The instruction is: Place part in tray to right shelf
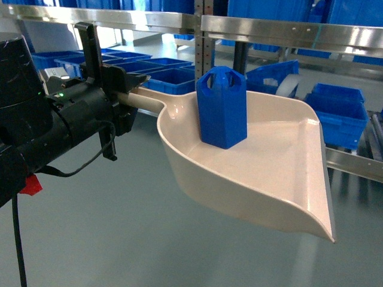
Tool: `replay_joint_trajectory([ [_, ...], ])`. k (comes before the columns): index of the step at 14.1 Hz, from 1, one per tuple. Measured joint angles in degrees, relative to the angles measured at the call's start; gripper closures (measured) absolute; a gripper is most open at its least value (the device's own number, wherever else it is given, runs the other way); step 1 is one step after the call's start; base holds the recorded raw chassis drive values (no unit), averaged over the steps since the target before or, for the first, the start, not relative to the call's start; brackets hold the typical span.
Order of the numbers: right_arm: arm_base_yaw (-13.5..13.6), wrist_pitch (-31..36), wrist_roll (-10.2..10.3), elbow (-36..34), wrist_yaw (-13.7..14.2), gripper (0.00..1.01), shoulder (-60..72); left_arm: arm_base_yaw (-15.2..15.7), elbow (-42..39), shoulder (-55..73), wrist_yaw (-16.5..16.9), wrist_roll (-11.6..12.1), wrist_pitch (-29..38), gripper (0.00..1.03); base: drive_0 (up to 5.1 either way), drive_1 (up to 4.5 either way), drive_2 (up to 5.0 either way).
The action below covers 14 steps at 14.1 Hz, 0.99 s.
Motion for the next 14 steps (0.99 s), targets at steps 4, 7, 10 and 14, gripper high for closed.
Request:
replay_joint_trajectory([
  [4, 0.0, 0.0, 0.0, 0.0, 0.0, 0.03, 0.0, 0.04, 0.0, 0.0, -0.11, 0.02, -0.02, 0.91, -1.6, -1.63, -1.6],
  [7, 0.0, 0.0, 0.0, 0.0, 0.0, 0.03, 0.0, -0.13, 0.0, 0.0, 0.0, 0.02, -0.02, 0.91, -1.6, -1.6, -1.6],
  [10, 0.0, 0.0, -0.02, 0.0, 0.0, 0.03, 0.0, -0.04, 0.0, 0.0, -0.13, 0.02, -0.02, 0.91, -1.6, -1.6, -1.6],
  [14, 0.0, 0.0, 0.0, 0.0, 0.0, 0.03, 0.0, -0.04, 0.0, 0.0, -0.02, 0.02, -0.02, 0.91, -1.6, -1.62, -1.6],
])
